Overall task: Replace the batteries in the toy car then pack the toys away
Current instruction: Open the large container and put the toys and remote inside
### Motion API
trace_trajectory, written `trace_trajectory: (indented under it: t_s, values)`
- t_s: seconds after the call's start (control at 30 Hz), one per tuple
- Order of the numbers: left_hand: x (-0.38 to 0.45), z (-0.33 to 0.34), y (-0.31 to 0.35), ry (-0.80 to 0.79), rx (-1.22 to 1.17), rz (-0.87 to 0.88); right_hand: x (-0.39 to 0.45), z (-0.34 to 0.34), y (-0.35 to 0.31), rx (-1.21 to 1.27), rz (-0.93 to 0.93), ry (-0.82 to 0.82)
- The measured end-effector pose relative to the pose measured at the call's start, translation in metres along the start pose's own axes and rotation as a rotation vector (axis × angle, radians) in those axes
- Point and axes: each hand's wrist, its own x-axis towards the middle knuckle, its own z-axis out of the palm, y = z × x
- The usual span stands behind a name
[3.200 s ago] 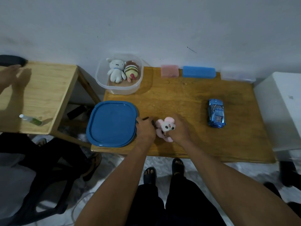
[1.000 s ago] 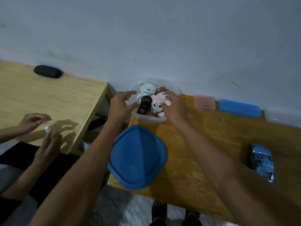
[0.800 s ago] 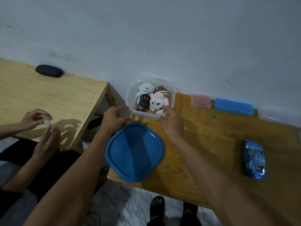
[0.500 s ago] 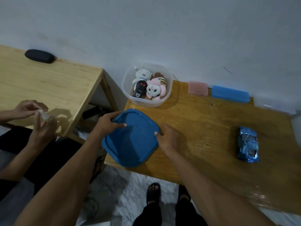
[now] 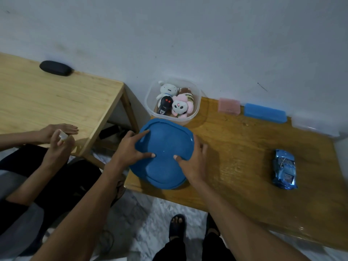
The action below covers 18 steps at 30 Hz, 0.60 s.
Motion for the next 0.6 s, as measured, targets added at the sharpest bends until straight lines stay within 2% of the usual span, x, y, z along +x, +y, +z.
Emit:
trace_trajectory:
  t_s: [0.27,0.37,0.6]
  values:
    - [0.032,-0.024,0.041,0.176,-0.037,0.069,0.054,-0.017,-0.041,-0.022,-0.096,0.104]
    - [0.056,-0.031,0.056,0.222,-0.029,0.075,0.084,-0.024,-0.058,-0.031,-0.076,0.202]
    - [0.124,-0.037,0.073,0.226,0.008,0.029,0.156,-0.017,-0.079,-0.166,-0.062,0.267]
